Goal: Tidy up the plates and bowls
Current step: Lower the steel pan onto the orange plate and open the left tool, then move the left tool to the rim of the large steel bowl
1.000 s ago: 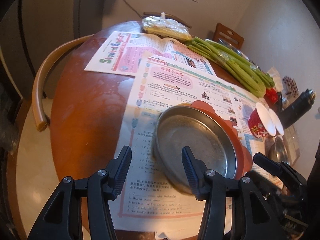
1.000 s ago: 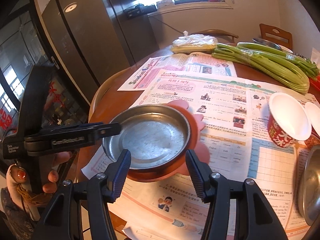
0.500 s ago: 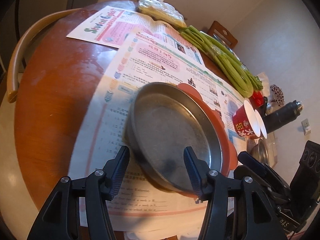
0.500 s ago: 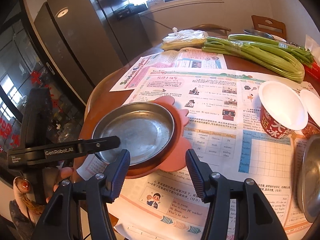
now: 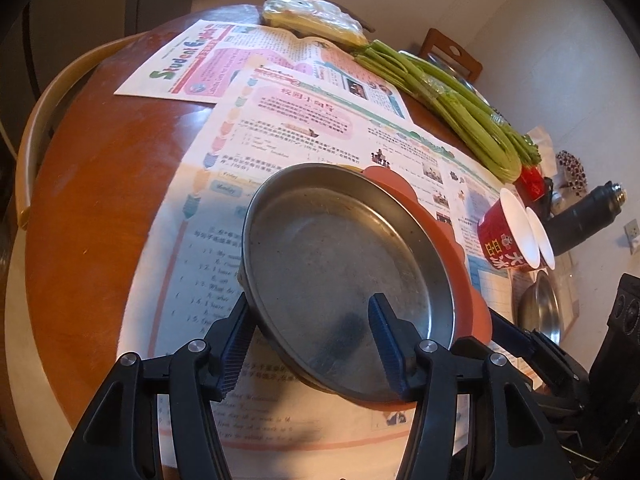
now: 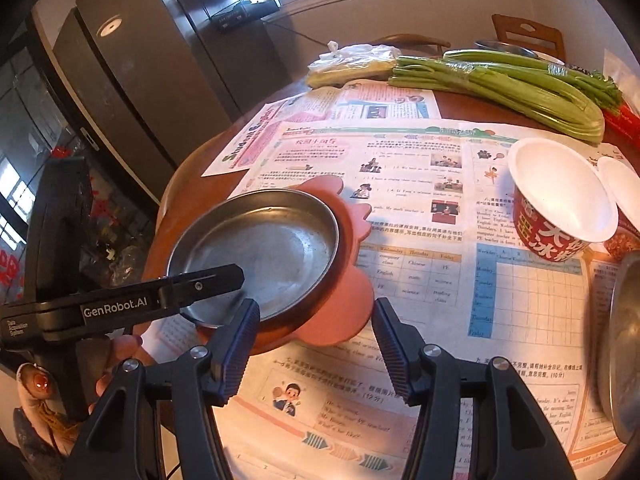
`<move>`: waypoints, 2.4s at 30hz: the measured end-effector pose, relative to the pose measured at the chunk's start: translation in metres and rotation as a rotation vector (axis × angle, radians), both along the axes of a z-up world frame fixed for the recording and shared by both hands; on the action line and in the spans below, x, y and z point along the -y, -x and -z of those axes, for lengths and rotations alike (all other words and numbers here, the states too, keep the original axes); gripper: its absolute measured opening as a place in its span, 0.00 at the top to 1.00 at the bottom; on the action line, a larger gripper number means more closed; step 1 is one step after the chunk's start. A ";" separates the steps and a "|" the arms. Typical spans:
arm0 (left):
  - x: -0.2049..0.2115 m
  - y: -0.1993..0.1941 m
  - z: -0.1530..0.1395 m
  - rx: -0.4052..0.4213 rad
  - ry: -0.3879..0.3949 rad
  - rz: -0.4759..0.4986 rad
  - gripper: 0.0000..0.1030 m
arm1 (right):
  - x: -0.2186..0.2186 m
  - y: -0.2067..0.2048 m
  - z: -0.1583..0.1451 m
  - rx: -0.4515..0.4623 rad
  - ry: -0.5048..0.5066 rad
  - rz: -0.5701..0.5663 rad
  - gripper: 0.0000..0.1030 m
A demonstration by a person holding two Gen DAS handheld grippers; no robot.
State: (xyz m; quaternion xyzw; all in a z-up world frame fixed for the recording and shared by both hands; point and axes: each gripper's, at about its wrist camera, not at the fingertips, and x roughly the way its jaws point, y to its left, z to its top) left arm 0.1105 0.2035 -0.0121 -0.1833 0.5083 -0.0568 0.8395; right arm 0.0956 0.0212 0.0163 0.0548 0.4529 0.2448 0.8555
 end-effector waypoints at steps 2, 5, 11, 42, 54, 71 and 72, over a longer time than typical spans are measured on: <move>0.005 -0.007 0.000 -0.002 0.004 0.011 0.42 | 0.002 -0.003 0.001 -0.005 -0.002 0.002 0.44; 0.017 -0.016 0.001 -0.008 -0.010 0.036 0.42 | 0.007 -0.008 0.000 0.002 -0.003 0.005 0.44; 0.035 -0.030 0.000 -0.014 -0.006 0.069 0.40 | 0.021 -0.021 -0.001 0.011 -0.002 0.039 0.42; 0.048 0.026 -0.069 0.244 -0.199 -0.093 0.40 | 0.081 -0.010 -0.030 0.240 -0.025 0.113 0.42; 0.120 0.043 -0.111 0.340 -0.178 0.019 0.40 | 0.127 0.022 -0.072 0.379 -0.026 0.174 0.39; 0.167 0.056 -0.128 0.385 -0.174 0.081 0.40 | 0.172 0.045 -0.105 0.477 -0.067 0.211 0.35; 0.169 0.055 -0.128 0.383 -0.170 0.078 0.40 | 0.175 0.048 -0.107 0.490 -0.068 0.214 0.35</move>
